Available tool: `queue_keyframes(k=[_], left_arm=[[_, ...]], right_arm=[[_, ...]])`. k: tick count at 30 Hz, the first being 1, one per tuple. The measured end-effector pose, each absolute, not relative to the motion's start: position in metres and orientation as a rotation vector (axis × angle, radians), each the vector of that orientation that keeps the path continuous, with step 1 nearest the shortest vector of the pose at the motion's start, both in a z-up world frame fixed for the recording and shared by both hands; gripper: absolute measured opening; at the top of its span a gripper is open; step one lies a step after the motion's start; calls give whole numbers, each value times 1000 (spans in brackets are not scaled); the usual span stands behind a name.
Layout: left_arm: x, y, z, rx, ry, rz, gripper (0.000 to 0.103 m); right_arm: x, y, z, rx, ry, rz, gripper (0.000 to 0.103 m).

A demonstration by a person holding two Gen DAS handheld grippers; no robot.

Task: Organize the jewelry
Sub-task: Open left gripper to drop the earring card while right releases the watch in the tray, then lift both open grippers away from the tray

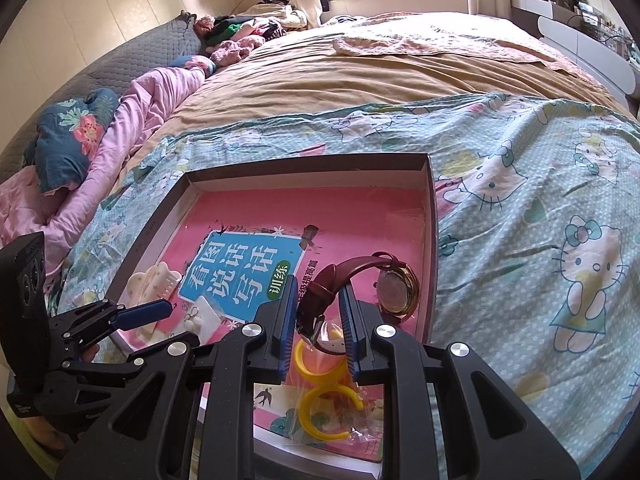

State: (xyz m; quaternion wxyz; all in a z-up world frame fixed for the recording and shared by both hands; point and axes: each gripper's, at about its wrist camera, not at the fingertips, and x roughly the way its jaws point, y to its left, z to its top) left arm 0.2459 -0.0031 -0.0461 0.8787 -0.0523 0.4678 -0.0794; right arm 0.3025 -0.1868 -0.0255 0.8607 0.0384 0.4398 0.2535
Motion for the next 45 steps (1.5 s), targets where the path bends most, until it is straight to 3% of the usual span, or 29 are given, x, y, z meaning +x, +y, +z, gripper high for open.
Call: queue_keyframes(k=[7,19,27,34,45], left_arm=[[243,1,-35,-124,955,-162,57],[238,9,-21,-152,928,-150,61],[232,18,-7,-168,895,-137,75],[225,36,13,-216,847,-106,91],[205,49,41,-247,788,-89,93]], right_arm=[[301,-192,-24,103,924,522,24],[289,-197,-8,124,881,528,53],[279,-209,7,151,839,516,64],[265,-217,19,163,804,519,71],[236,-221,43,165,756,547,78]])
